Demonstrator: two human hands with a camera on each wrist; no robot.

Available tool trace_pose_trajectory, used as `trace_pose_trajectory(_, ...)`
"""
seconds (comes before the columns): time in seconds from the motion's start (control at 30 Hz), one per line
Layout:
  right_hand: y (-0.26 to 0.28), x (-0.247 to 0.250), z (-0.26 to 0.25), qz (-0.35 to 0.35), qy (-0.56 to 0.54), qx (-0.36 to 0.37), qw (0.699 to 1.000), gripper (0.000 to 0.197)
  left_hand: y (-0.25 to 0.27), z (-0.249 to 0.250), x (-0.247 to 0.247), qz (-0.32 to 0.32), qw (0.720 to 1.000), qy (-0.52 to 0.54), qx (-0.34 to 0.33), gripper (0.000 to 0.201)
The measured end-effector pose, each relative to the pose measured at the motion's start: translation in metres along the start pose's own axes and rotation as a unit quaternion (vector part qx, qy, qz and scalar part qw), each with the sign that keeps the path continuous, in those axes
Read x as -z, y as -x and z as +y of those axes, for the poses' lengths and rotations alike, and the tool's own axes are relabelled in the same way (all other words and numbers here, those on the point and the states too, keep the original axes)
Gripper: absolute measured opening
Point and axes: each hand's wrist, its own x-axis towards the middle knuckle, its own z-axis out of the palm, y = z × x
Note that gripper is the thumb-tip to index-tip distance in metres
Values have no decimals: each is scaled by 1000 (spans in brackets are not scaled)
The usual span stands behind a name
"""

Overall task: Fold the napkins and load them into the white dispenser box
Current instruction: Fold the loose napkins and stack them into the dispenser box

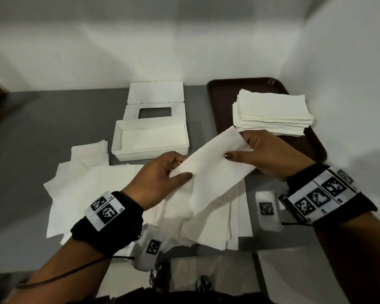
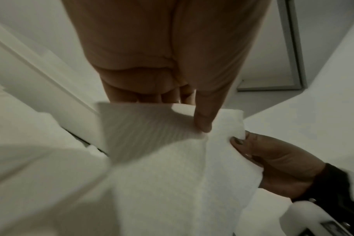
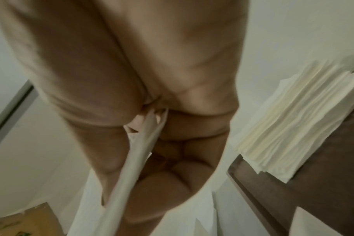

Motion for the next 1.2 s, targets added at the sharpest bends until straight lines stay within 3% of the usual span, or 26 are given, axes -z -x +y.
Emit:
trace_pose_trajectory(0.1, -7, -1, -11, 40, -64, 3, 997, 18, 2, -12, 23, 64, 997, 31, 29, 29)
trace_pose_trajectory(0.23, -20, -19, -19, 108, -150, 0, 983, 22, 4, -26, 51, 112, 985, 106, 75, 51)
trace_pose_trajectory(0.37, -37, -50, -23, 123, -283, -34, 951, 21, 3, -33, 74, 141, 974, 162, 71, 39)
trace_pose_trajectory(0.6, -71, -86, -25, 140, -315, -87, 934, 13, -14, -52, 122, 228, 969, 87, 50, 29)
trace_pose_trajectory(0.7, -86, -95, -27, 152, -336, -99, 924, 6, -25, -62, 142, 228, 970, 61, 54, 25)
trace_pose_trajectory(0.83, -106, -98, -26, 188, -313, -105, 925, 14, -42, -80, 165, 238, 968, -15, 80, 12)
trace_pose_trajectory(0.93, -119, -102, -23, 196, -288, -123, 929, 15, -47, -91, 172, 208, 970, -62, 113, 11)
trace_pose_trajectory(1.2, -145, -115, -23, 195, -231, -151, 941, 8, -50, -103, 163, 154, 979, -31, 133, 20)
